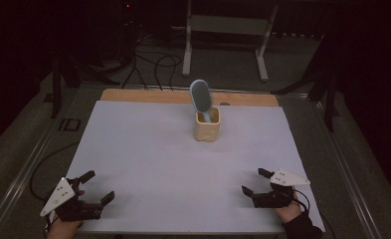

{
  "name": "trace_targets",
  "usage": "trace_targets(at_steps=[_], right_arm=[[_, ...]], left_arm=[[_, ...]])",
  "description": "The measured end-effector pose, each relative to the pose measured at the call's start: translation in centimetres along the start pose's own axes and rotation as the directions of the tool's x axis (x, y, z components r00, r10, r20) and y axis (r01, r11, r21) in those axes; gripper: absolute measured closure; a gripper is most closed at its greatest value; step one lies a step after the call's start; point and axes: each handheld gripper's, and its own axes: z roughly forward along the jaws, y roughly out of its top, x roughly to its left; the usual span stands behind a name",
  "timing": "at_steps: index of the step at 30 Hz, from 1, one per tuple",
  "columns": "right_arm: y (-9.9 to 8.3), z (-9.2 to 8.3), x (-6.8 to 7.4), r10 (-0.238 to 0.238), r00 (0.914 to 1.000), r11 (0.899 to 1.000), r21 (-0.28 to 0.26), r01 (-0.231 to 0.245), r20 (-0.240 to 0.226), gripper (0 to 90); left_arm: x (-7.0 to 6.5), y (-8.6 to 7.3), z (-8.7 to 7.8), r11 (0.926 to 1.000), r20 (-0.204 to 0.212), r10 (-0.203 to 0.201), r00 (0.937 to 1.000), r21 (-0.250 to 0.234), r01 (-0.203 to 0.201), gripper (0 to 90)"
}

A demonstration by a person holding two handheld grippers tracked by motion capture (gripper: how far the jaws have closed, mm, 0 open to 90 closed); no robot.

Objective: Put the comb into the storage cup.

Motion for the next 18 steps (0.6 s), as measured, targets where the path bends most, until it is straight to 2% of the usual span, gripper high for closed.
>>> trace_targets(at_steps=[2, 6, 10, 12, 18], right_arm=[[-0.2, -0.3, 0.0, 0.013, 0.9999, 1.000, -0.005, -0.013, 0.000, 8.5], [-0.4, -0.9, 0.3, 0.007, 1.0000, 1.000, -0.006, -0.007, 0.003, 8.5], [-0.8, -1.6, 0.2, -0.007, 0.9992, 1.000, -0.009, 0.007, 0.038, 8.5], [-0.9, -1.6, 0.1, -0.014, 0.9984, 1.000, -0.001, 0.015, 0.055, 8.5], [-1.0, -0.8, -0.1, -0.023, 0.9988, 1.000, 0.012, 0.022, 0.043, 8.5]], left_arm=[[0.0, 0.0, 0.0, 1.0000, 0.000, 0.004, 1.0000, 0.003, -0.004, 0.0], [0.0, 0.0, 0.0, 1.0000, 0.001, 0.004, 1.0000, 0.004, -0.004, 0.0], [0.0, 0.0, 0.0, 1.0000, 0.002, 0.005, 1.0000, 0.004, -0.005, 0.0], [0.0, 0.0, 0.0, 1.0000, 0.003, 0.004, 1.0000, 0.003, -0.004, 0.0], [-0.1, 0.0, 0.0, 1.0000, 0.004, 0.006, 1.0000, 0.005, -0.006, 0.0]])
